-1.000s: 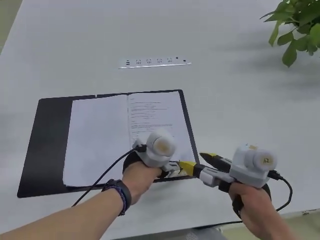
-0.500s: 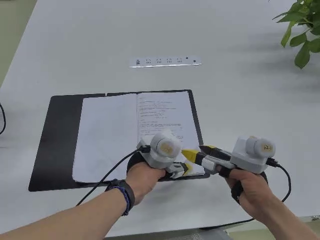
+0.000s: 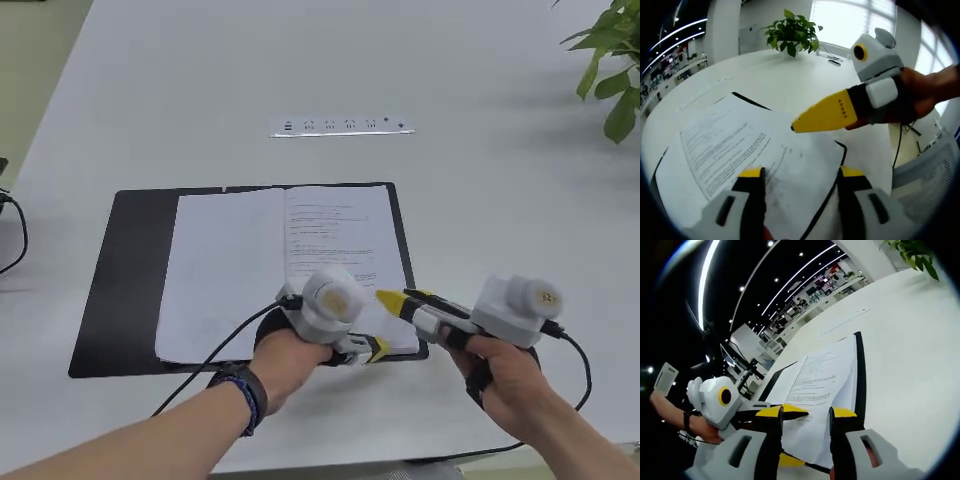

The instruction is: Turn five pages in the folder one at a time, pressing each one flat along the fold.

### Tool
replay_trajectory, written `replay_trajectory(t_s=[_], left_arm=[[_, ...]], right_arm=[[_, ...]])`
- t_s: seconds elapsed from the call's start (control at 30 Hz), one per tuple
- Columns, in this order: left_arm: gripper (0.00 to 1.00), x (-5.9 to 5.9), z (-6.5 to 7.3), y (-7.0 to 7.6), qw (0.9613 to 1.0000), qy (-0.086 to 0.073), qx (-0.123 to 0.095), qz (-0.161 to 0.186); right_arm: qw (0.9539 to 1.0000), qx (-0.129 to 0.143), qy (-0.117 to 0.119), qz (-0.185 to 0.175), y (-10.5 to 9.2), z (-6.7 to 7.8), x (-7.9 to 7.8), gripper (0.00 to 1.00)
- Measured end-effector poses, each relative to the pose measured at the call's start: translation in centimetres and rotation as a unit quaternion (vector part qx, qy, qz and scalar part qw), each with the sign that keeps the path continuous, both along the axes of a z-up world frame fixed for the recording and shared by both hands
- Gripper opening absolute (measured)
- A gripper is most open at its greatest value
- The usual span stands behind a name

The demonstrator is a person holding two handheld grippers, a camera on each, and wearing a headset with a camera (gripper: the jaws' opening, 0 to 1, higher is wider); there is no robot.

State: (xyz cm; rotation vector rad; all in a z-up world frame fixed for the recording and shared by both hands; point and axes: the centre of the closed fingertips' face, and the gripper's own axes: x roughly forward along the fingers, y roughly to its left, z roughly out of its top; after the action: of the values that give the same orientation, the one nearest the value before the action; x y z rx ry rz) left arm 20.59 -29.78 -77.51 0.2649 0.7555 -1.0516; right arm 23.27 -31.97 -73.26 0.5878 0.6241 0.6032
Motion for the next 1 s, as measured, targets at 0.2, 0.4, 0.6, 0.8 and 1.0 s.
replay_trajectory(t_s=[0.2, 0.4, 0.6, 0.8, 1.0], left_arm=[[0.62, -0.4, 0.8, 0.8, 1.0000, 0.000, -0.004, 0.008], [0.63, -0.2, 2.4, 1.8, 0.9993, -0.009, -0.019, 0.030], [0.64, 0.1, 3.1, 3.7, 0.9965, -0.009, -0.031, 0.077], [0.64, 0.0, 3.8, 5.7, 0.9920, -0.010, -0.044, 0.118], [0.63, -0.1, 3.6, 8.6, 0.9868, -0.007, -0.042, 0.156]], right_arm=[[1.0000, 0.006, 0.004, 0.002, 0.2, 0.1, -0.4, 0.23], [0.9999, 0.012, 0.005, 0.002, 0.4, 0.1, -1.0, 0.07], [0.9998, 0.020, 0.003, -0.004, 0.6, 0.2, -1.0, 0.00], [0.9997, 0.025, 0.002, -0.007, 0.9, 0.6, -0.9, 0.00], [0.9994, 0.034, -0.004, -0.011, 1.4, 1.3, -0.7, 0.00]])
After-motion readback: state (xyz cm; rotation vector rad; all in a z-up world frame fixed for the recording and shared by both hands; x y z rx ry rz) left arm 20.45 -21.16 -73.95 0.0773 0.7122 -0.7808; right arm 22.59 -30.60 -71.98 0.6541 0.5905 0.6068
